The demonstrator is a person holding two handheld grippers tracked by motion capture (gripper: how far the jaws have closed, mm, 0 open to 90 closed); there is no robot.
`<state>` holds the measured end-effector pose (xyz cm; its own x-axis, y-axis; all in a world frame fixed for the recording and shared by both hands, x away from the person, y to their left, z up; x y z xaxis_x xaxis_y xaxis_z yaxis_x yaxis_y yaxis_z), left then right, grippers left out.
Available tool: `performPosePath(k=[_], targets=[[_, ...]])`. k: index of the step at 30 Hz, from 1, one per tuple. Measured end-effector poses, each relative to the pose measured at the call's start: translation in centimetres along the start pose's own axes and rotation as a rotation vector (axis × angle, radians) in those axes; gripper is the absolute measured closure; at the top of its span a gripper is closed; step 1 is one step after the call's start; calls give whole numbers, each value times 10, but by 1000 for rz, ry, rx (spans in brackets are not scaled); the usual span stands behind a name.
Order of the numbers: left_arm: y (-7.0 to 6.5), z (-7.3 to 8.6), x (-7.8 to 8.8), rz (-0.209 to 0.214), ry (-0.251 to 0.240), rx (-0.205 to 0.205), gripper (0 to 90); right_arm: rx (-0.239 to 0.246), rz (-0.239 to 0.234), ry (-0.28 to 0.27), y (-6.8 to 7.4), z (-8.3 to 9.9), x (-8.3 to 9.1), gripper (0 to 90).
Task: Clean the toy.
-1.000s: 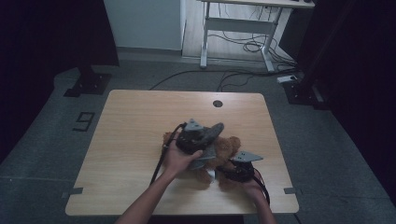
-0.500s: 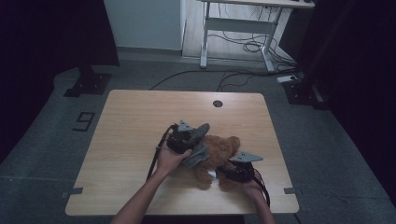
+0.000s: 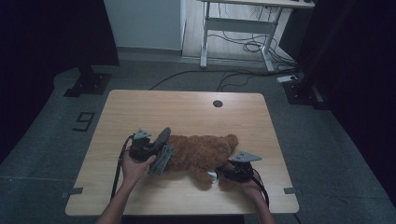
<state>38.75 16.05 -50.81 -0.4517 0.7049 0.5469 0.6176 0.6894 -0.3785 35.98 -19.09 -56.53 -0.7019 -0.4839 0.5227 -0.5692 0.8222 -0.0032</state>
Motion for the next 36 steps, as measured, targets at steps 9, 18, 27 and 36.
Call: performPosePath(k=[9,18,27,36], targets=[[27,11,-20,33,43,93,773,6,8,14,-2,-6,-9,575],[-3,-62,-2,36,-48,-21,764,-7,40,13,-14,-16,-25,574],[-36,-89,-42,49,21,-91,751,-27,57,7,-16,-17,-27,573],[-35,-67,-52,50,87,-108,763,-18,67,5,-14,-16,-26,566]])
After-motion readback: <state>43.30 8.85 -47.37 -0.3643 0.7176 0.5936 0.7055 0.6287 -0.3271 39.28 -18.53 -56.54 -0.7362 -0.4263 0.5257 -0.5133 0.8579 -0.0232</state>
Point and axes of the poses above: each handheld gripper's, and its own axes: x roughly backward along the jaws, z roughly out of its underside, y roughly to its left, the point moved 3 cm from there along -x, roughly forward along the jaws, and after that the axes turned 13 degrees about z, right-handed, at the moved point
